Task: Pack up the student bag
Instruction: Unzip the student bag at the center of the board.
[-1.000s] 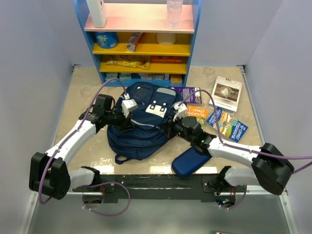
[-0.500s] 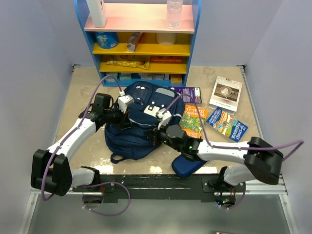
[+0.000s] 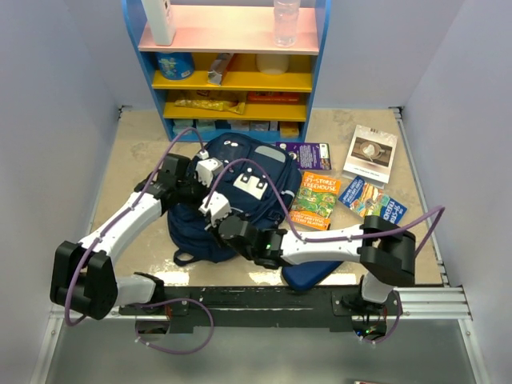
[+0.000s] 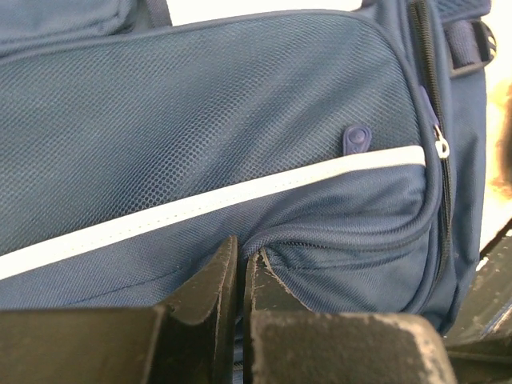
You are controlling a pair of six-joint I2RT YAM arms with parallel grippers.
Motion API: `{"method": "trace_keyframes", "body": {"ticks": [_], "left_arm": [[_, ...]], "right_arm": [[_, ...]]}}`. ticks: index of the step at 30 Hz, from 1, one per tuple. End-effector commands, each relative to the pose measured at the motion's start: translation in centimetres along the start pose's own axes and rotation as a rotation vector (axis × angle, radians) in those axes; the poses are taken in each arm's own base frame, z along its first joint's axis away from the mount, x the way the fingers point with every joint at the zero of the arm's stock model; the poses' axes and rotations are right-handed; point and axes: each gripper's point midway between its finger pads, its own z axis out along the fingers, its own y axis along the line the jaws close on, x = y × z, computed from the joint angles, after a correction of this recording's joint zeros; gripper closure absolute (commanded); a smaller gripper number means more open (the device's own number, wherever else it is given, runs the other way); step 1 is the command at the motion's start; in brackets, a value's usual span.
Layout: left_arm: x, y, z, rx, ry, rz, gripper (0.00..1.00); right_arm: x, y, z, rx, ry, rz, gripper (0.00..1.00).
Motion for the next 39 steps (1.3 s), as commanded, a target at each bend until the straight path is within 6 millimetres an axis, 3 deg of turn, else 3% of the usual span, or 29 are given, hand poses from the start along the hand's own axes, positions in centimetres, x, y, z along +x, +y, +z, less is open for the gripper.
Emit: {"method": "trace_keyframes", "body": {"ticks": [1, 4, 7, 12, 14, 15, 22, 27, 30, 35, 39], "left_arm": [[-13.1, -0.1, -2.7, -0.059, -0.388, 0.093, 1.00], [-15.3, 1.6, -5.5, -0.151, -0.439, 0.086, 1.00], [-15.4, 3.0, -7.3, -0.228, -0.444, 0.079, 1.00], [-11.4, 0.8, -6.7, -0.120, -0.357, 0.089, 1.00], [-9.1, -1.0, -6.2, -0.025, -0.282, 0.116, 1.00], [-8.3, -1.4, -6.1, -0.009, -0.250, 0.125, 1.00], [-3.2, -3.3, -8.6, 0.018, -0.093, 0.165, 1.00], [-3.7, -5.6, -11.2, 0.065, -0.157, 0.206, 1.00], [-4.0, -6.6, -10.1, 0.118, -0.138, 0.233, 1.00], [-4.4, -9.0, -3.8, 0.300, -0.004, 0.224, 1.00], [-5.1, -7.7, 0.8, 0.308, 0.054, 0.175, 1.00]], "right_arm": [[-5.7, 8.2, -0.2, -0.183, -0.161, 0.019, 1.00], [-4.6, 5.5, -0.3, -0.061, -0.158, 0.018, 1.00], [-3.6, 2.3, -1.7, 0.044, -0.185, 0.032, 1.00], [-0.4, -1.0, -3.7, 0.126, -0.146, 0.039, 1.00], [-0.7, -1.8, -4.8, 0.141, -0.162, 0.055, 1.00], [0.1, -2.3, -5.1, 0.142, -0.147, 0.045, 1.00], [0.2, -1.3, -5.9, 0.053, -0.130, 0.013, 1.00], [-0.1, -2.0, -4.3, 0.068, -0.118, 0.000, 1.00], [-0.1, -4.1, -4.0, 0.112, -0.120, 0.010, 1.00], [-0.4, -9.3, -3.5, 0.219, -0.121, 0.011, 1.00], [-1.2, -11.5, -3.1, 0.251, -0.130, -0.020, 1.00]]}}
